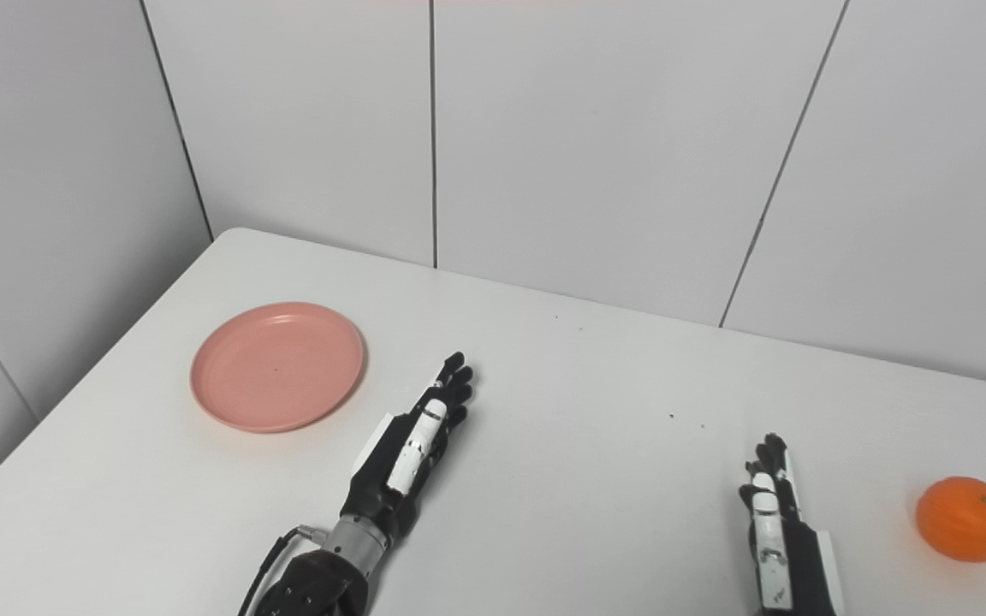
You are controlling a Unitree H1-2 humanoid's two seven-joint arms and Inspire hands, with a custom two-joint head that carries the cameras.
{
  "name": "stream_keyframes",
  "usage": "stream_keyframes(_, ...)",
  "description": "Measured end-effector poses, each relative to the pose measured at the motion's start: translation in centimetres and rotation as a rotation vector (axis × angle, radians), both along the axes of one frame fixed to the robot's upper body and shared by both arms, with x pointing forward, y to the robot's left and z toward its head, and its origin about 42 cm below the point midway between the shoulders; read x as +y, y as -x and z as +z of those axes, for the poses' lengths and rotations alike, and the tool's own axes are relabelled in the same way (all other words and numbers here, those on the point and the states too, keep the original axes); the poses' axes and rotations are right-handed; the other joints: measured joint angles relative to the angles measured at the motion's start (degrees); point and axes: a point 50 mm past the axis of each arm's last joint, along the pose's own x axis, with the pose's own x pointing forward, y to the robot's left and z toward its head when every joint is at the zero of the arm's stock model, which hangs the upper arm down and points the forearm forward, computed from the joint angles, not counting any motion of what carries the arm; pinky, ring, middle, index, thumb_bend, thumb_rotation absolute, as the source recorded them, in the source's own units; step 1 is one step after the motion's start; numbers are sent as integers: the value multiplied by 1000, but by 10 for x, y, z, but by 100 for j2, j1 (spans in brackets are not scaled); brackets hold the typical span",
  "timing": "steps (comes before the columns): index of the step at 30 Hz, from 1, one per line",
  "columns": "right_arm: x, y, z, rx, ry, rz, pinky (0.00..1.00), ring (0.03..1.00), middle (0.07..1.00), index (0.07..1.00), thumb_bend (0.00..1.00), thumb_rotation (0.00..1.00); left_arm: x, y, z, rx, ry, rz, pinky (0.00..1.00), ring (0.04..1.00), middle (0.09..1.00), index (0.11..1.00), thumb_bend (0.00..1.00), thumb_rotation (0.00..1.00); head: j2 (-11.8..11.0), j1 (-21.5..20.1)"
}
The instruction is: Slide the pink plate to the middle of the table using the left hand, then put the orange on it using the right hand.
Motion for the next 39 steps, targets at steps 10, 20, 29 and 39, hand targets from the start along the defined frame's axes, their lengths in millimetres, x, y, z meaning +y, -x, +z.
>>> stream_keyframes(10, 0, 0, 0, 2, -2, 0, 1000, 1000, 1000, 1000, 99, 1000, 0, 0, 1, 8, -1, -2, 1000, 1000, 1000, 1000, 340, 1000, -61, 70)
stream_keyframes(20, 0, 0, 0, 2, 0, 1, 1000, 1000, 1000, 1000, 97, 1000, -1, 1, 9, 13, 3, -18, 1000, 1000, 1000, 1000, 370, 977, -70, 70)
stream_keyframes(29, 0, 0, 2, 5, 7, 2, 1000, 1000, 1000, 1000, 101, 1000, 5, 3, 32, -43, -32, -7, 1000, 1000, 1000, 1000, 366, 1000, -9, 219)
stream_keyframes(39, 0, 1, 3, 5, 23, 0, 1000, 1000, 1000, 997, 101, 1000, 22, -9, 83, -153, -55, 24, 1000, 999, 1000, 994, 413, 1000, -9, 290)
